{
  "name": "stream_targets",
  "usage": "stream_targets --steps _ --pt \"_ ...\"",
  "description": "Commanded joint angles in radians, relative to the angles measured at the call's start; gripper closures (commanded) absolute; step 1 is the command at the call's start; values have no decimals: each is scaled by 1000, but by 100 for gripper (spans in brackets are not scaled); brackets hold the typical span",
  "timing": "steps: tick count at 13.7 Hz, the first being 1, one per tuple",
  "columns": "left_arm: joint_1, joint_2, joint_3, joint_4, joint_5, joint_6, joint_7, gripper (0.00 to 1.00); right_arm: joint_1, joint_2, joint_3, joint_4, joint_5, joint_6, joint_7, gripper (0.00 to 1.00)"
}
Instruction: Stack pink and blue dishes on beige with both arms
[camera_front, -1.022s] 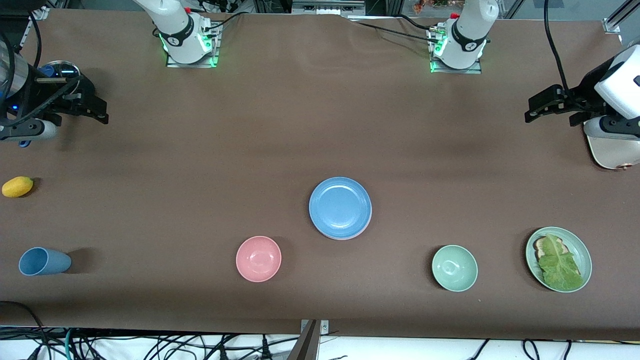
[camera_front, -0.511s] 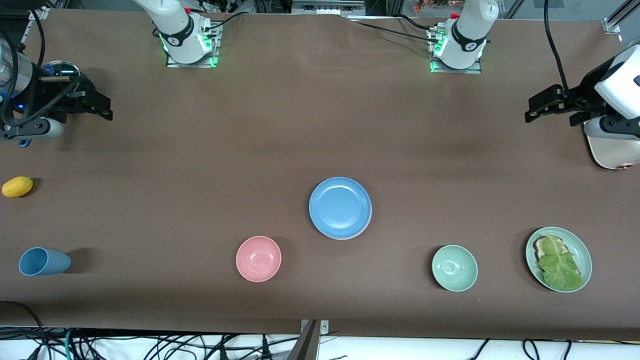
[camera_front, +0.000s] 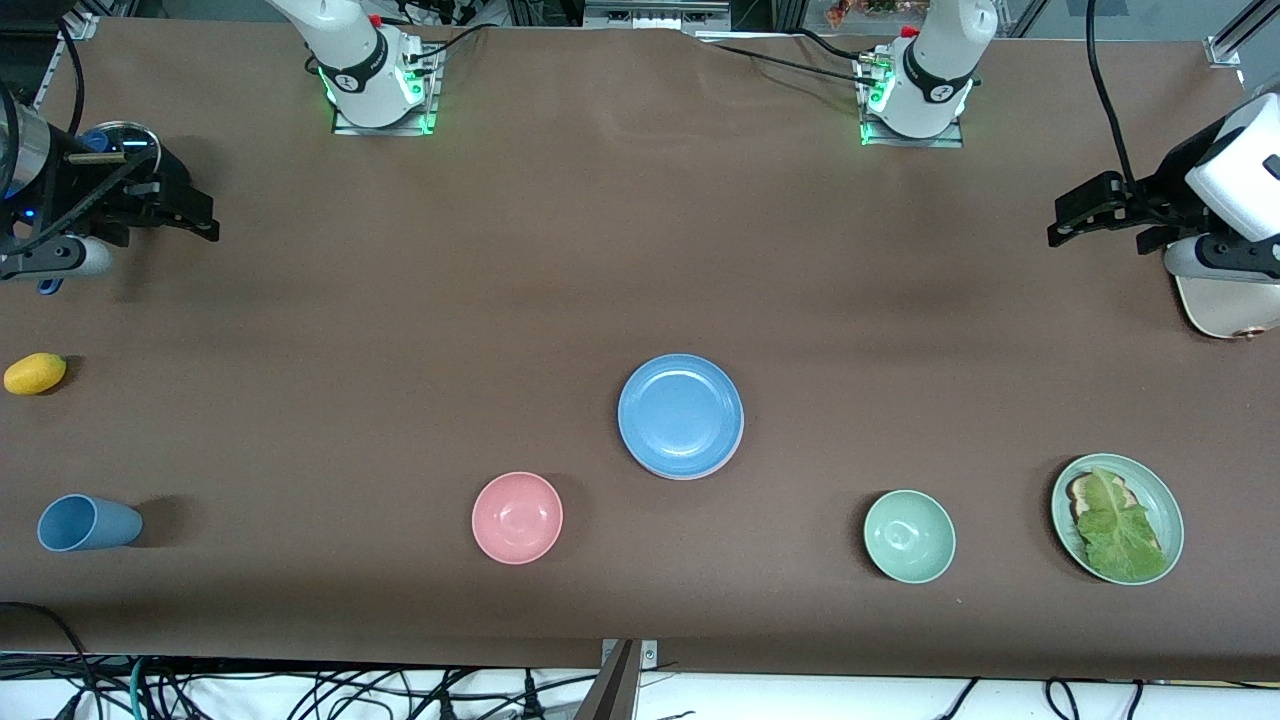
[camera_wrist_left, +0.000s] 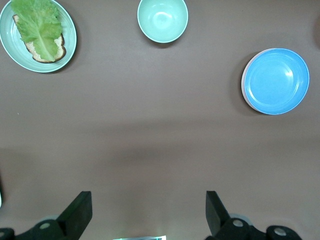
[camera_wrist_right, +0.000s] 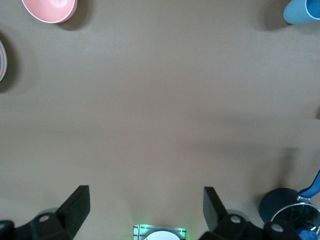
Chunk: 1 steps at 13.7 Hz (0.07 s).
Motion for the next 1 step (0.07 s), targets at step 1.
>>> stream_targets --steps 1 --pt "6 1 1 8 -14 4 14 0 -9 -31 4 -28 14 1 -20 0"
